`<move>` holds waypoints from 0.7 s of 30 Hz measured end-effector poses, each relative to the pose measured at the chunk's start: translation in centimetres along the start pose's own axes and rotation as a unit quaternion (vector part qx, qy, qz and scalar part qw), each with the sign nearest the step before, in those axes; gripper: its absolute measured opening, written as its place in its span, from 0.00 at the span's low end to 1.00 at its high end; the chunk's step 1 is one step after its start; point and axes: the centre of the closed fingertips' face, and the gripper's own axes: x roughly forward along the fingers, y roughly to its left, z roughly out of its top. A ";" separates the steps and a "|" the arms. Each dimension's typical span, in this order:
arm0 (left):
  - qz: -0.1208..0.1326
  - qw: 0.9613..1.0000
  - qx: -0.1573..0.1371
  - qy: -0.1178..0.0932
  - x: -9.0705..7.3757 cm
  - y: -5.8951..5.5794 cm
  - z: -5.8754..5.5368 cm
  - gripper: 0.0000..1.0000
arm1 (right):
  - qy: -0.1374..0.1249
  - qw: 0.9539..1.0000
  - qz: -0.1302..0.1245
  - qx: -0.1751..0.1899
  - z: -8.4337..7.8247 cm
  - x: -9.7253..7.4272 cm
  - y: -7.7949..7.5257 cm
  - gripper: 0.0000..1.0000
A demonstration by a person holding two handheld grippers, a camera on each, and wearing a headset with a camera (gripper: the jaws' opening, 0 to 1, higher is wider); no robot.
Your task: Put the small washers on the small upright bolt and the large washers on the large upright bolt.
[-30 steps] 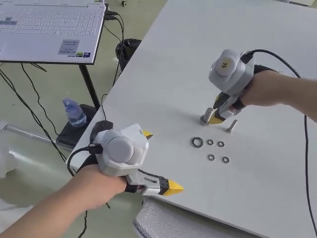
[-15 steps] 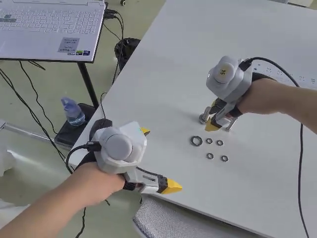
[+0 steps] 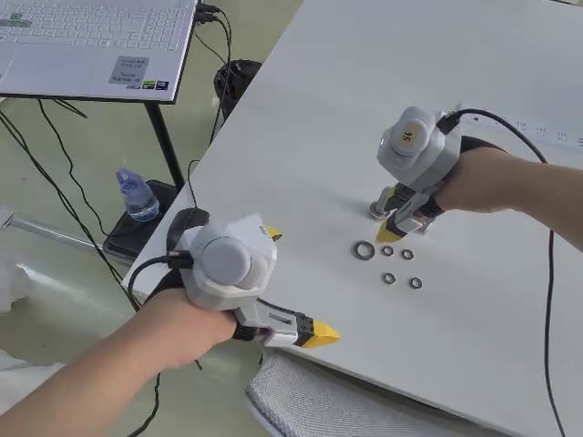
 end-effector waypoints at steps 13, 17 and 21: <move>-0.001 1.000 0.000 -0.006 0.2 0.0 0.1 0.96 | 0.000 1.000 -0.003 0.000 -0.2 2.2 1.6 0.36; 0.000 1.000 -0.001 -0.004 0.2 0.2 0.0 0.96 | -0.001 1.000 0.001 0.010 -0.3 2.7 1.8 0.36; -0.003 1.000 -0.008 -0.005 0.3 0.0 0.1 0.95 | -0.001 1.000 -0.006 0.011 -0.3 3.1 1.6 0.36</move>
